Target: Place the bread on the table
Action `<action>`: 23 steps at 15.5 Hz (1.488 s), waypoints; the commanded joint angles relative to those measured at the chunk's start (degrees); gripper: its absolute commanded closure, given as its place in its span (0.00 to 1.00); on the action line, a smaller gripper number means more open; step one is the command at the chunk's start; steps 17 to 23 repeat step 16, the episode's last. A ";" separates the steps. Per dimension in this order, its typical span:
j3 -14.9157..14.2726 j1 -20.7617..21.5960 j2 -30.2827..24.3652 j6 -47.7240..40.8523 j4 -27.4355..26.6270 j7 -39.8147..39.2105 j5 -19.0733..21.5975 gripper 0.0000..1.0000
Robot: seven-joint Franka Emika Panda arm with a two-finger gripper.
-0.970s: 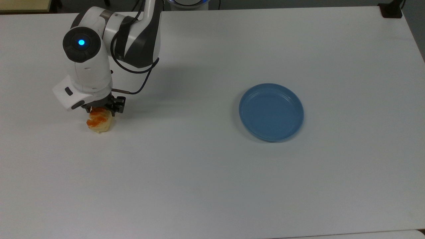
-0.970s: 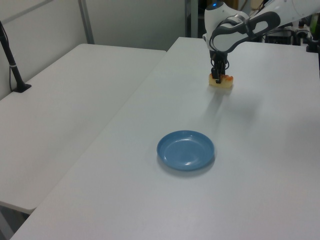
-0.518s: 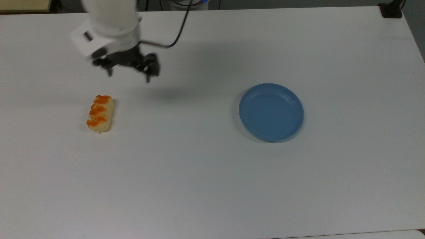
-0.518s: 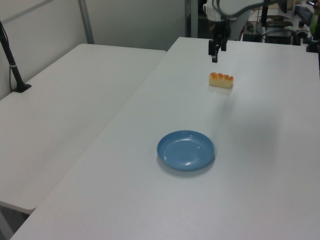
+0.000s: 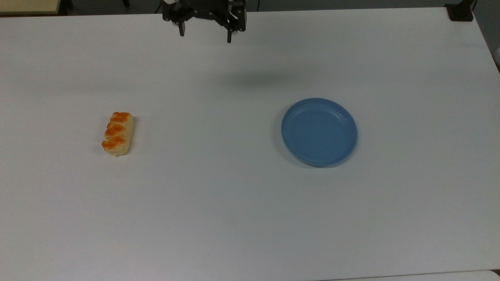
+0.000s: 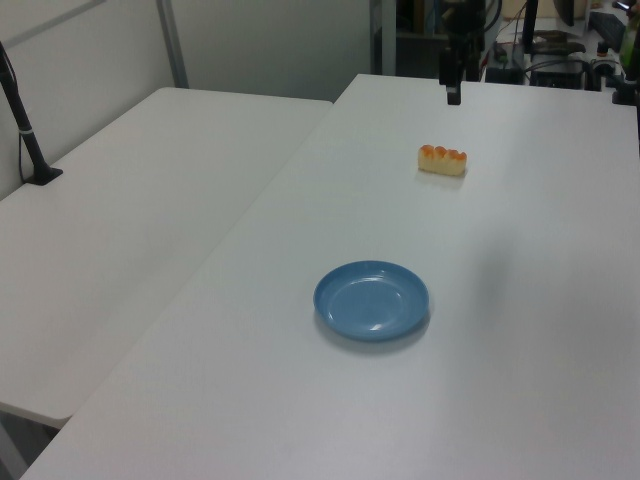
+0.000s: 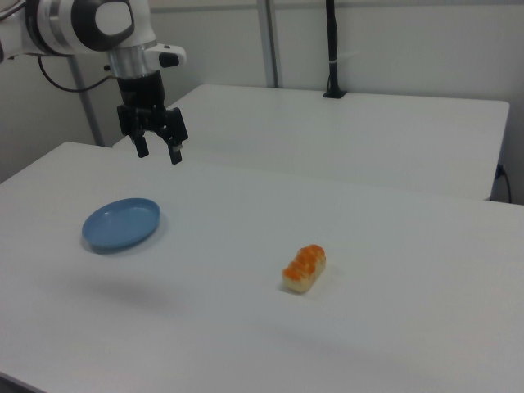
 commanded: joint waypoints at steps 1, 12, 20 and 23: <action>0.00 -0.63 -1.66 -0.09 -2.44 0.23 -0.03 0.00; -0.61 -1.42 -1.49 1.05 -2.35 -0.30 -0.38 0.00; -0.61 -1.51 -1.49 1.94 -2.35 -0.30 -0.38 0.00; -0.61 -1.51 -1.49 1.94 -2.35 -0.30 -0.38 0.00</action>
